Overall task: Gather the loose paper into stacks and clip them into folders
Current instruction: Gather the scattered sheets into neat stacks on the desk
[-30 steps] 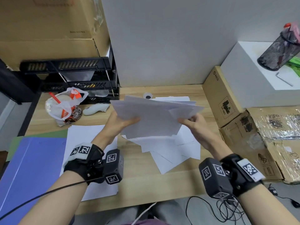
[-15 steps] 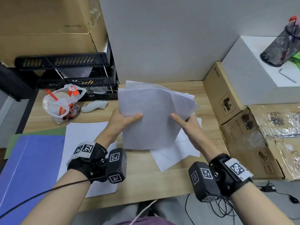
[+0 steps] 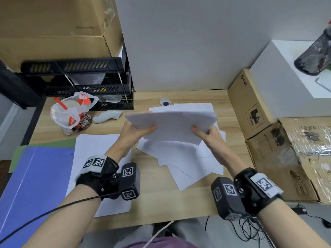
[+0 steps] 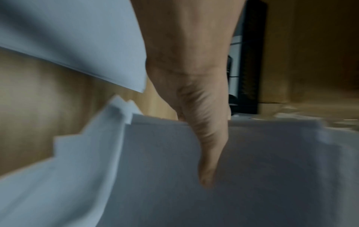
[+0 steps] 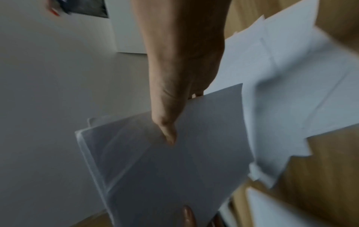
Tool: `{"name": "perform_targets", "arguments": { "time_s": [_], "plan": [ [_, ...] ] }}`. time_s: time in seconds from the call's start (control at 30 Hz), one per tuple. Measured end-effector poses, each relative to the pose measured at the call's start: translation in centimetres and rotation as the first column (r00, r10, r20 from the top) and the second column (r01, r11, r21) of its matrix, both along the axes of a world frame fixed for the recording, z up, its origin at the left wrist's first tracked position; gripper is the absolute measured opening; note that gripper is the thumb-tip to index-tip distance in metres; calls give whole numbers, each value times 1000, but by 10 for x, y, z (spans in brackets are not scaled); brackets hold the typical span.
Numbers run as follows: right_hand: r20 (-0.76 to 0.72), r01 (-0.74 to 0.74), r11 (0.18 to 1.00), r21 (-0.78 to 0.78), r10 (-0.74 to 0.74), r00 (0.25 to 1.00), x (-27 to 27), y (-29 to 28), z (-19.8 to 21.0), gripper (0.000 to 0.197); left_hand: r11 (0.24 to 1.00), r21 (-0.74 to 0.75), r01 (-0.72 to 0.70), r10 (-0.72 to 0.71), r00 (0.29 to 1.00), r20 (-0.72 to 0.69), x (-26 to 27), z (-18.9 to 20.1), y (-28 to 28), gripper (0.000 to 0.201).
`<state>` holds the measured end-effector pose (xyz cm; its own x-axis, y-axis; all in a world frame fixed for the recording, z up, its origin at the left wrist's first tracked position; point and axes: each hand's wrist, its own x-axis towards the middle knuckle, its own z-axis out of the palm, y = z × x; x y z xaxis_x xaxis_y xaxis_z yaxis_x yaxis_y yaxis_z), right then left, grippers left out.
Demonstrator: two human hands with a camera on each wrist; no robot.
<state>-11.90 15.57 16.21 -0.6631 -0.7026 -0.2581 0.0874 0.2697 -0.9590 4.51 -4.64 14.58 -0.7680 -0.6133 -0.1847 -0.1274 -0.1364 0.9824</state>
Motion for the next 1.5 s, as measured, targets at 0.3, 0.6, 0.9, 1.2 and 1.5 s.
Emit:
{"name": "perform_targets", "arguments": {
  "time_s": [0.3, 0.6, 0.9, 1.2, 1.5],
  "plan": [
    [20, 101, 994, 47, -102, 995, -14, -2, -14, 29, 987, -94, -127, 136, 986, 101, -20, -10, 11, 40],
    [-99, 168, 965, 200, -150, 984, -12, -21, -30, 21, 956, -171, -240, 257, 963, 87, -6, -17, -11, 18],
    [402, -400, 813, 424, 227, 887, 74, -54, -103, 23, 974, 4, -227, 187, 810, 556, 127, -76, -10, 21],
    [454, -468, 781, 413, 270, 849, 135, -116, -99, 17, 883, -142, -447, 427, 642, 637, 200, -69, -57, 78],
    [59, -45, 863, 504, 18, 998, 7, -10, -127, 26, 981, -73, -182, 187, 758, 625, 118, -94, -35, 57]
  ]
}}
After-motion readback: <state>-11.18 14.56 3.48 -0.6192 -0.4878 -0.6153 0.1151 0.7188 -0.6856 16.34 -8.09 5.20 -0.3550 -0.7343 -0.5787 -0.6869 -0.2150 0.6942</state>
